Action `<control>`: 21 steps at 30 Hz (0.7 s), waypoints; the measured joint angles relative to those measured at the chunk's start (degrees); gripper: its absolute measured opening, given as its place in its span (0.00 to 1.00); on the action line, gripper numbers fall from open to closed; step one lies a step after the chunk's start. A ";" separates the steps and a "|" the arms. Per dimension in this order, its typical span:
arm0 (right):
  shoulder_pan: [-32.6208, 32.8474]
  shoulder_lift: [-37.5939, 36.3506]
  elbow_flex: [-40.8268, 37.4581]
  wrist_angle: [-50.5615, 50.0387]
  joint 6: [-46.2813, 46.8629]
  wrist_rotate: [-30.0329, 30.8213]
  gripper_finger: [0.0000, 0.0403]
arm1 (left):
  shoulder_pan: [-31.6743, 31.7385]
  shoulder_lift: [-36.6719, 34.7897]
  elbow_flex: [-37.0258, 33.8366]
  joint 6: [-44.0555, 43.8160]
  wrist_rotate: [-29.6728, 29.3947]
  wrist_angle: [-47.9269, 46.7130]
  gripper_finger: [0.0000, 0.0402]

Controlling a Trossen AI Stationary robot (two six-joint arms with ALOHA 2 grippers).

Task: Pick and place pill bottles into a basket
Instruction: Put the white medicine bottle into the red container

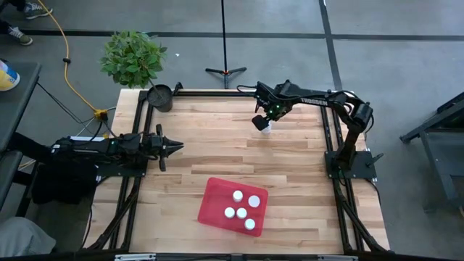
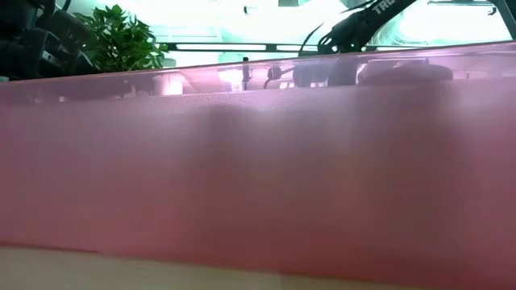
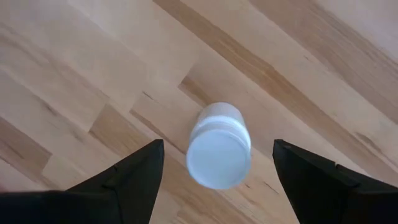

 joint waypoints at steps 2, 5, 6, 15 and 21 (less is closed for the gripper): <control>-0.02 0.00 0.00 0.05 0.24 0.01 0.72 | -0.02 1.05 0.00 0.00 0.02 0.00 0.16; -0.02 0.35 0.02 0.11 0.21 -0.09 0.72 | -0.02 2.54 0.00 -0.02 0.02 0.00 0.08; -0.02 0.44 0.02 -0.02 0.21 -0.15 0.72 | -0.02 2.97 0.00 -0.02 0.03 0.00 0.06; -0.02 2.78 0.00 -0.37 0.21 -0.31 0.72 | 0.00 4.19 0.00 -1.33 0.02 0.02 0.18; 0.00 2.97 0.00 0.54 -0.21 -0.29 0.72 | -0.02 4.19 0.00 -2.56 0.29 0.03 0.25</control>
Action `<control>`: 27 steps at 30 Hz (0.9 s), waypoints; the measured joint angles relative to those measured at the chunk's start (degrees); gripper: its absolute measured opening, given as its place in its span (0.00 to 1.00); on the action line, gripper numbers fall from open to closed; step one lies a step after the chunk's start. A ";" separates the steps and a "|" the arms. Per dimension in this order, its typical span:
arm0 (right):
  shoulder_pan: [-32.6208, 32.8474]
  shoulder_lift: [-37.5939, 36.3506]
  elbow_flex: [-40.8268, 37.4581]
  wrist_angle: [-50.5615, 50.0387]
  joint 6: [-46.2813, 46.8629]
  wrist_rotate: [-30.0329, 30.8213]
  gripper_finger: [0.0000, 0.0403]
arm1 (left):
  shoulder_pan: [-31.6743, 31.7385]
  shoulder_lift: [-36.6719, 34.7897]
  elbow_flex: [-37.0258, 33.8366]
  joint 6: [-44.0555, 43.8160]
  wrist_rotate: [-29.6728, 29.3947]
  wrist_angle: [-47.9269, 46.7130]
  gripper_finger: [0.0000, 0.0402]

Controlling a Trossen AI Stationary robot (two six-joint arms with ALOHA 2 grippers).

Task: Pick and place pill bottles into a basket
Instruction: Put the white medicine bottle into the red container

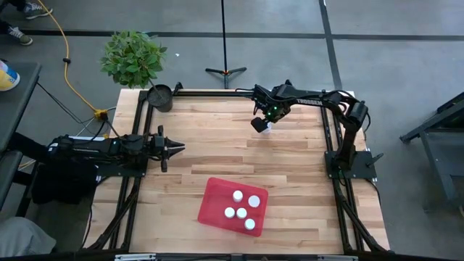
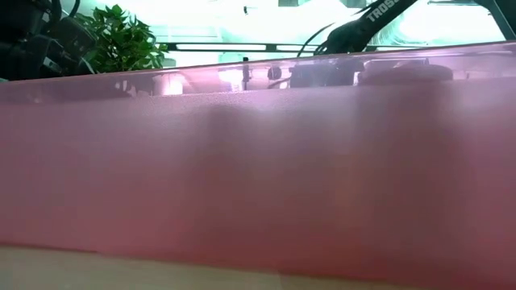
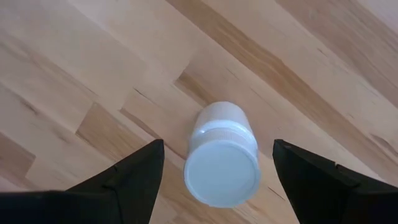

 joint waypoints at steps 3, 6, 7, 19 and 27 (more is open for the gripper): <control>0.00 0.00 0.00 -0.24 -0.04 -0.02 0.72 | 0.00 0.00 0.00 0.00 0.13 -0.01 0.24; 0.00 0.00 0.00 -0.22 -0.04 -0.07 0.72 | 0.00 -0.02 0.00 0.00 0.15 -0.01 0.23; 0.00 0.00 0.02 -0.27 -0.04 -0.07 0.72 | 0.00 -0.02 0.00 0.00 0.15 -0.01 0.23; 0.04 0.00 0.01 -0.14 -0.57 -0.09 0.72 | 0.00 -0.02 0.00 0.00 0.19 -0.01 0.22; 0.02 -0.01 0.00 -0.48 -0.68 -1.55 0.67 | 0.00 -0.02 0.00 0.00 0.21 -0.01 0.23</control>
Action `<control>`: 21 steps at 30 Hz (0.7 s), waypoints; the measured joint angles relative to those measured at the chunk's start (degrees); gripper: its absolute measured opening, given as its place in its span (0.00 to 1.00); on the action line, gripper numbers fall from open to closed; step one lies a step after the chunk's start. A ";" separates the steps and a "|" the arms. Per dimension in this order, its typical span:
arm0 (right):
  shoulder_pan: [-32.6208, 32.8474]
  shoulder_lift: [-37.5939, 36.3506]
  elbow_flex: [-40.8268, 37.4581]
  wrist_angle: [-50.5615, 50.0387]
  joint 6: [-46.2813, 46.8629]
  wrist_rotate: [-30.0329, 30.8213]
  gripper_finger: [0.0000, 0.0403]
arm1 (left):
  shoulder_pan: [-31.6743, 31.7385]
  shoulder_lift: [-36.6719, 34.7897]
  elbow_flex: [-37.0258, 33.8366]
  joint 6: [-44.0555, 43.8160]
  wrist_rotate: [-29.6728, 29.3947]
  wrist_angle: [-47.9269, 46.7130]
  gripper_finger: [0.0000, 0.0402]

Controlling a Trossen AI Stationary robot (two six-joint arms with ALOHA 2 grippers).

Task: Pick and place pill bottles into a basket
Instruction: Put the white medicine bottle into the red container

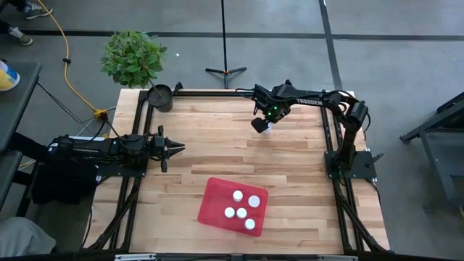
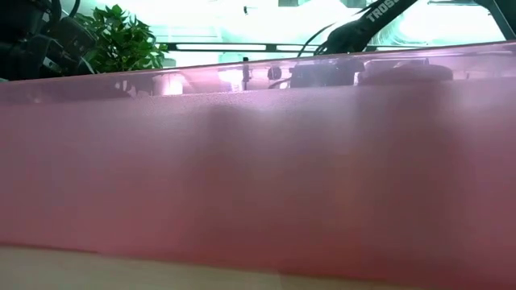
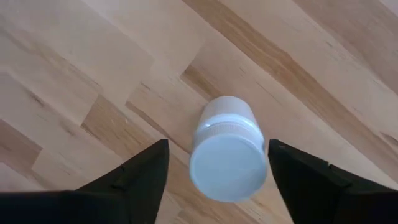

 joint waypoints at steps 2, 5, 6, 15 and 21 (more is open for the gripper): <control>0.01 -0.01 0.00 0.00 0.00 -0.45 0.62 | 0.00 0.00 0.00 0.00 0.00 0.00 0.23; 0.02 -0.01 0.00 0.00 0.01 -0.95 0.55 | 0.00 0.00 0.00 0.00 0.02 0.00 0.22; 0.01 -0.01 0.00 0.00 0.01 -1.09 0.52 | 0.00 0.00 0.00 -0.01 0.02 0.00 0.22; 0.07 -0.06 0.02 0.00 -0.23 -1.60 0.37 | 0.00 0.00 0.00 0.00 0.02 0.02 0.21; 1.73 -0.06 0.02 -0.06 -1.98 -1.72 0.37 | 0.02 0.00 0.00 0.00 0.04 0.00 0.21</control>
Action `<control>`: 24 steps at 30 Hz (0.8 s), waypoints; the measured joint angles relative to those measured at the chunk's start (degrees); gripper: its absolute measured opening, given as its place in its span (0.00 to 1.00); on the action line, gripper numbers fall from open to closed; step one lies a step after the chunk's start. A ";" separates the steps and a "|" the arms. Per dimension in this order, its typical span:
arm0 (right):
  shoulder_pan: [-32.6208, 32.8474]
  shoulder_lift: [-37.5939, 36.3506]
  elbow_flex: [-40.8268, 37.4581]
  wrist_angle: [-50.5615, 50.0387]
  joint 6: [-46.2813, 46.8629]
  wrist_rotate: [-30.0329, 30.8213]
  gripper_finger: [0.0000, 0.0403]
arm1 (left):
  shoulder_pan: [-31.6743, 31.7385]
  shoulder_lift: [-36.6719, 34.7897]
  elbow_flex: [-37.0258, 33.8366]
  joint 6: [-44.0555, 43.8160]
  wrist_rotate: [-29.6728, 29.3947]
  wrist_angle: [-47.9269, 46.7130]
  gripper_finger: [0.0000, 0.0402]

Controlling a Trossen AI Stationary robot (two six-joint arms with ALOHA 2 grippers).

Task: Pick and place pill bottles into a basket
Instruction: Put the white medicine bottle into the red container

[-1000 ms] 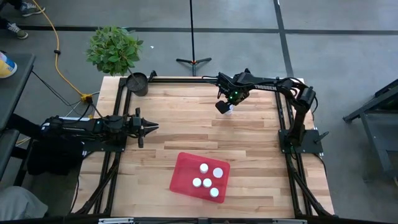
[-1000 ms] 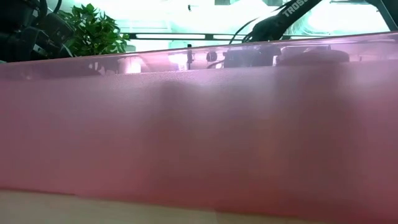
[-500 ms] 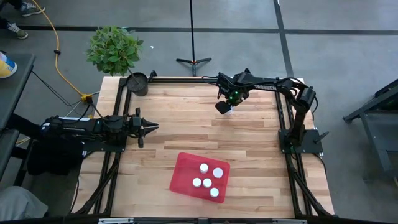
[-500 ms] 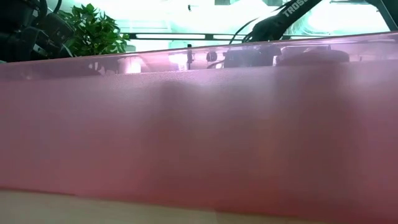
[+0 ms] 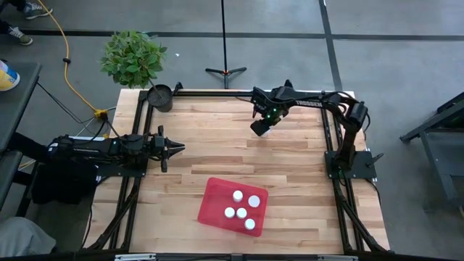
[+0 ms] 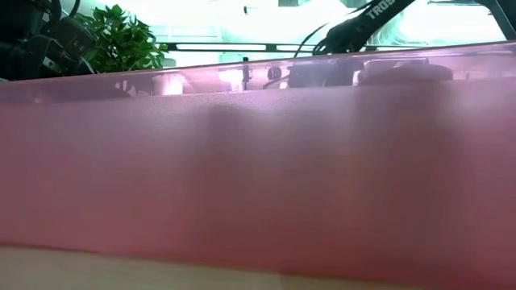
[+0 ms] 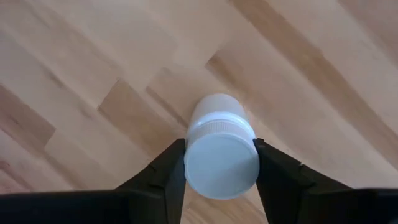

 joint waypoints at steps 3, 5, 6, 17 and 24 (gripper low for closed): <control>1.56 0.00 0.04 -0.52 -0.53 -0.01 0.37 | -0.02 0.00 0.00 0.00 0.00 0.00 0.21; 2.87 -0.16 0.04 -1.12 -1.12 -0.04 0.37 | -0.02 0.00 0.00 0.00 0.00 0.00 0.21; 3.57 -0.21 0.04 -1.34 -1.29 -0.02 0.37 | -0.02 0.00 0.00 0.00 0.00 0.00 0.21; 10.44 -3.33 10.29 -5.74 -2.39 4.70 0.37 | 0.00 0.00 0.00 0.00 0.00 0.00 0.21; 15.62 -3.96 23.78 -9.09 -2.99 6.51 0.37 | -0.02 0.00 0.00 0.00 0.00 0.02 0.21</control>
